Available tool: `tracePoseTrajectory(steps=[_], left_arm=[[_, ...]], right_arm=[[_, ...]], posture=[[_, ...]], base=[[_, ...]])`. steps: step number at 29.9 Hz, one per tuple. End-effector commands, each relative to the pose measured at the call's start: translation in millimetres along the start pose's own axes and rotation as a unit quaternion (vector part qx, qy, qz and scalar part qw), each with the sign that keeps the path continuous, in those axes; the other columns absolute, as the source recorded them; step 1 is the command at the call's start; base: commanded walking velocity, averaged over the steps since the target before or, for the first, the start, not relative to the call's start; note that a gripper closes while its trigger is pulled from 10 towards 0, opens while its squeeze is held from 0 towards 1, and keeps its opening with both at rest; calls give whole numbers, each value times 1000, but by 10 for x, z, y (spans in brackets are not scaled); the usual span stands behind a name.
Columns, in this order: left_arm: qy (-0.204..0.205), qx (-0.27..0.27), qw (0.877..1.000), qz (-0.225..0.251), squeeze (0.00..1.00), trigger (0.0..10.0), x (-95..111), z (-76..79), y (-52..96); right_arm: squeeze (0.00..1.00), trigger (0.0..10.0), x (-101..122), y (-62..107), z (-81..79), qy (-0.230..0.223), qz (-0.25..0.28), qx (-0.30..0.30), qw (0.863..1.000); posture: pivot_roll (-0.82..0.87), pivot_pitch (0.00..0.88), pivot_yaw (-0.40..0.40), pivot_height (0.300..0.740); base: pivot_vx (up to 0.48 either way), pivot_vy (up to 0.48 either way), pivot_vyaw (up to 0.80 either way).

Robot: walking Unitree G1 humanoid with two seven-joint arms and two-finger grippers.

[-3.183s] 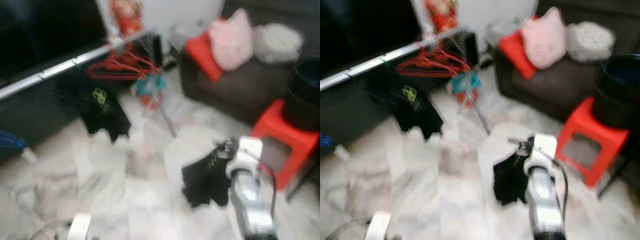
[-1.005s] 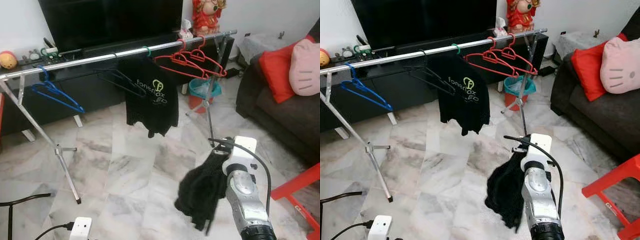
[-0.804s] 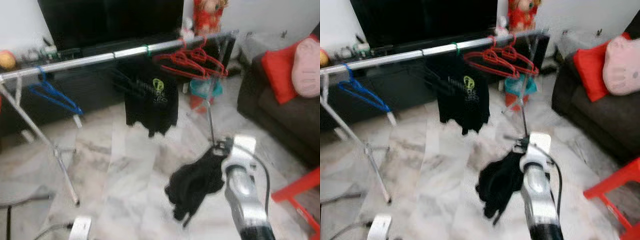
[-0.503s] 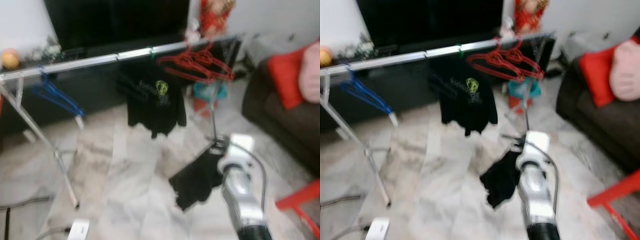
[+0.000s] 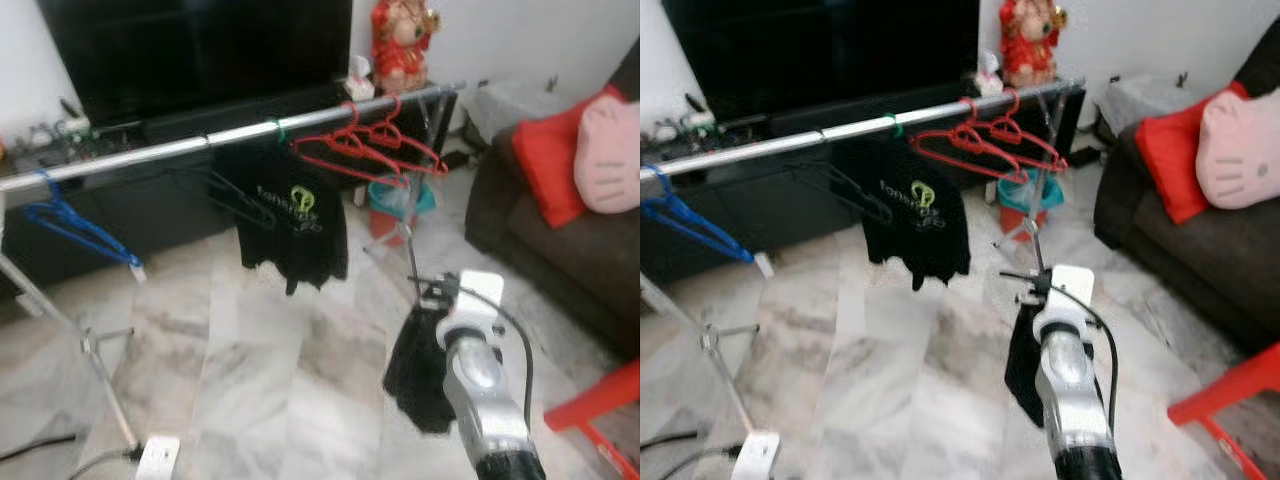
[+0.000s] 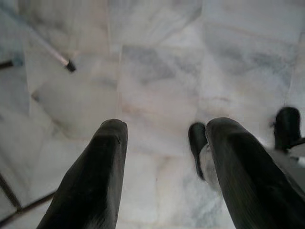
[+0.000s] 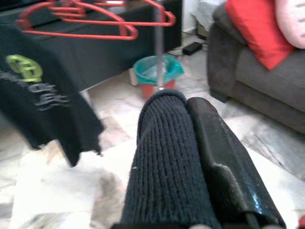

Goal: Hang hanger

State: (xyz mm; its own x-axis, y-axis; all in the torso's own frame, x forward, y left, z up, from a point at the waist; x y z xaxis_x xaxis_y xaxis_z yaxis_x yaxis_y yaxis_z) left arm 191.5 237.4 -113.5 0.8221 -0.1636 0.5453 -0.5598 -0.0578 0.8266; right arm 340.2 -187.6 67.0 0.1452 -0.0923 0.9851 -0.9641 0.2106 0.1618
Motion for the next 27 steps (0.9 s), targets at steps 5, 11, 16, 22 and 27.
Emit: tracePoseTrajectory(steps=[5, 11, 16, 22, 27], left_arm=[[2, -1, 1000, -1, 0, 10000, -7, 0, 2], [2, -2, 1000, -1, 0, 10000, -10, 2, 2], [1, -3, 1000, -1, 0, 10000, -11, -1, 3], [0, -3, 1000, -1, 0, 10000, -8, -3, 3], [-1, -3, 1000, -1, 0, 10000, -8, -4, 3]], right_arm=[[0, 10000, 115, -24, 20, -4, 20, -3, 1000], [0, 10000, 50, -20, 107, 3, 11, -11, 1000], [0, 10000, 30, -16, 159, 6, 8, -18, 1000], [0, 10000, 27, -14, 133, 6, 9, -15, 1000], [0, 10000, 15, -8, 105, 5, 9, -11, 1000]], posture=[[15, 0, 17, 740], [12, 0, 18, 740], [12, 0, 20, 740], [13, 0, 20, 740], [12, 0, 22, 740]], base=[[316, 0, 0], [317, 0, 0], [319, 0, 0], [319, 0, 0], [319, 0, 0]])
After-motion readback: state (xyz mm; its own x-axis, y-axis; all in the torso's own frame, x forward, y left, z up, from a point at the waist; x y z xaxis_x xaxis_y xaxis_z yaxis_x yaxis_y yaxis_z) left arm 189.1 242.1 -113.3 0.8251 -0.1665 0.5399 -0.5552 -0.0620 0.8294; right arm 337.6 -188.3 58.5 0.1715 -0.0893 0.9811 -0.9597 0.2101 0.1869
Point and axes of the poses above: a point about 5 cm out from each wrist's last joint towards the gripper, its own y axis pointing back from the gripper into the wrist, its own x axis along the axis of the wrist's last joint, z = x × y, the point moved 4 cm from there along -y, pointing out of the wrist towards the gripper, and after that the axes turned 5 degrees about -y, right-handed, at the moved point
